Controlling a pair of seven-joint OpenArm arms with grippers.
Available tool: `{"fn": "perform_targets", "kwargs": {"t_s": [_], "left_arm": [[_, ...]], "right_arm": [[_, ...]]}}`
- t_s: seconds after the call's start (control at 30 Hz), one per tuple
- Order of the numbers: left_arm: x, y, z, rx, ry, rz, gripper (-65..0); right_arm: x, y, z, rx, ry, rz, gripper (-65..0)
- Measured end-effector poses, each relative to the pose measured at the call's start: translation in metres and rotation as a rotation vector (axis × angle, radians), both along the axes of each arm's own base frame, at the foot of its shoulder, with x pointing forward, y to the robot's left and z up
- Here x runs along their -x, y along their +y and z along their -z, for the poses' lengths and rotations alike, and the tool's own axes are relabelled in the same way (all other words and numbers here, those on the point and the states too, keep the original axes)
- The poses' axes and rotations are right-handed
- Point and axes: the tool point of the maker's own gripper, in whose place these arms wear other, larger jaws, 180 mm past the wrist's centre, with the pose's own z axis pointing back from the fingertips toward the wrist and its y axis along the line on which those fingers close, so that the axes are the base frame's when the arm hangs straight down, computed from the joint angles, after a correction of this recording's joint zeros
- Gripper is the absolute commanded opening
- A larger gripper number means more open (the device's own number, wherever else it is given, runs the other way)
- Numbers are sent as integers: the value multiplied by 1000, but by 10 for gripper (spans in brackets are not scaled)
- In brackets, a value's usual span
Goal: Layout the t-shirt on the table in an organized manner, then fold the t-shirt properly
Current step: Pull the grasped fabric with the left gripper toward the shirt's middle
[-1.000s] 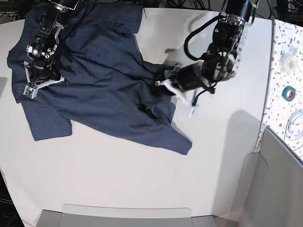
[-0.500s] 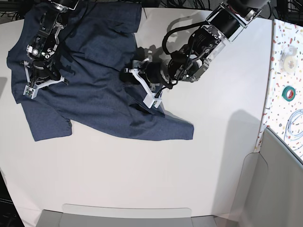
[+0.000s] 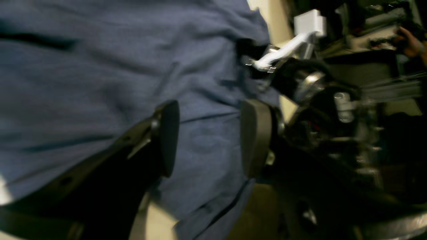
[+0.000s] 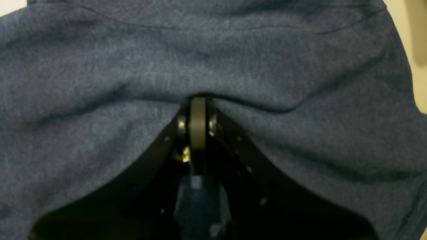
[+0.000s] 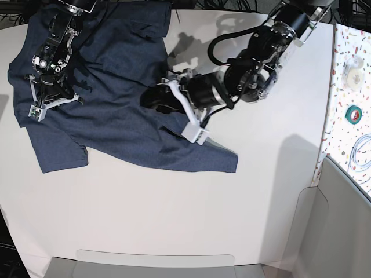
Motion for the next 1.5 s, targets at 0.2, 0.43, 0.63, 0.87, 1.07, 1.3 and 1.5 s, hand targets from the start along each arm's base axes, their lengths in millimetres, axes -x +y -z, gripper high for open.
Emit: {"fn": "perform_targets", "kwargs": {"t_s": [0.2,0.43,0.63,0.87,1.07,1.3,1.5], "left_arm": [[-2,12,9,-25,-55,57,-422],[-10,29,54,-104,47,9,-462],[-15,20,62,-176,-27,1,-472],[14,15,89,-226,14,6,-472],[16,11,91,-234,4,0,-472],[16,-2,56,-169,-71,11,-472],[8,-5,44,-164,-109,25,-422]], "right_arm": [[0,0,0,0,0,0,-650],[-2,-1,6,-5,-3,5,-650],[-4,0,7,11,-35,13,-650],[-6,-1,8,10,-44,14,-650],[-6,-1,8,11,-45,13,-650],[-8,-1,7,11,-44,13,-650],[-8,-1,7,11,-45,13,-650]]}}
